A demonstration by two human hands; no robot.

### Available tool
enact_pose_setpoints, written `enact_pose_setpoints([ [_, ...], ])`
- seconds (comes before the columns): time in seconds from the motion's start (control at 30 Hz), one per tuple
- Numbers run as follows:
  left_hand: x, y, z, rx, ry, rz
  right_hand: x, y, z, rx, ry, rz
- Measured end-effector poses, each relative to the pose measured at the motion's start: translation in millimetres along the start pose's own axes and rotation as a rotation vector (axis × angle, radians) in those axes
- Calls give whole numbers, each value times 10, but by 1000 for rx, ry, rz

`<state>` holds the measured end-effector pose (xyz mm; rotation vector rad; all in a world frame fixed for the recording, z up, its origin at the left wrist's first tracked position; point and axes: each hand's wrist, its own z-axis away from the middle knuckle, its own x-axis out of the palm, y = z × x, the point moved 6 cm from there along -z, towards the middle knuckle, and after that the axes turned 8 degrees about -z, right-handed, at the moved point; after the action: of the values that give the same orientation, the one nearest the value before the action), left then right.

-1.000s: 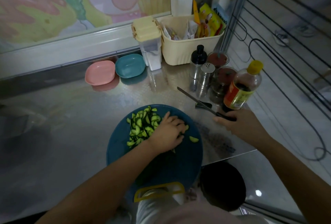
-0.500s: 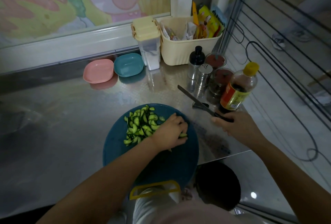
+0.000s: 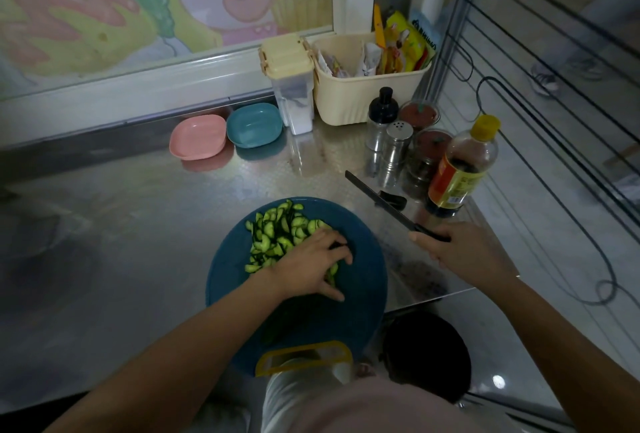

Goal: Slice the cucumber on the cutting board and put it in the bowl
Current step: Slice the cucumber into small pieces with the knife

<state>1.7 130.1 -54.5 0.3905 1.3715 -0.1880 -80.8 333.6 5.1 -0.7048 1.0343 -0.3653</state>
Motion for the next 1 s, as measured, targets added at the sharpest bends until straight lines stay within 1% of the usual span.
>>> enact_pose_setpoints([
  [0.1,-69,-107,-51,-36,34,46,37,71,-18,4,11,-31],
  [0.23,-79,-213,-87,-107,-19,5,83,97,-7,15,-16,-21],
  [0.37,-178,-413,-94,-224,53,-38,99,81,27,2,-10,-76],
  [0.5,-195,-405,-47,-256,68,-70,185,101,85,7,-25,-120],
  [0.67,-278,-259,185,-304,297,35,402,156,146,22,-68,-209],
  [0.77,-346,-80,386,-394,421,67,501,184,176,-2,-57,-238],
  [0.8,-354,-26,445,-434,414,68,523,203,183,0,-49,-237],
  [0.83,-339,18,489,-474,368,67,540,210,192,-6,-40,-227],
  [0.93,-172,100,590,-555,154,-14,610,229,218,-24,-42,-174],
  [1.0,-48,160,660,-589,92,-34,658,240,227,-29,-44,-128],
])
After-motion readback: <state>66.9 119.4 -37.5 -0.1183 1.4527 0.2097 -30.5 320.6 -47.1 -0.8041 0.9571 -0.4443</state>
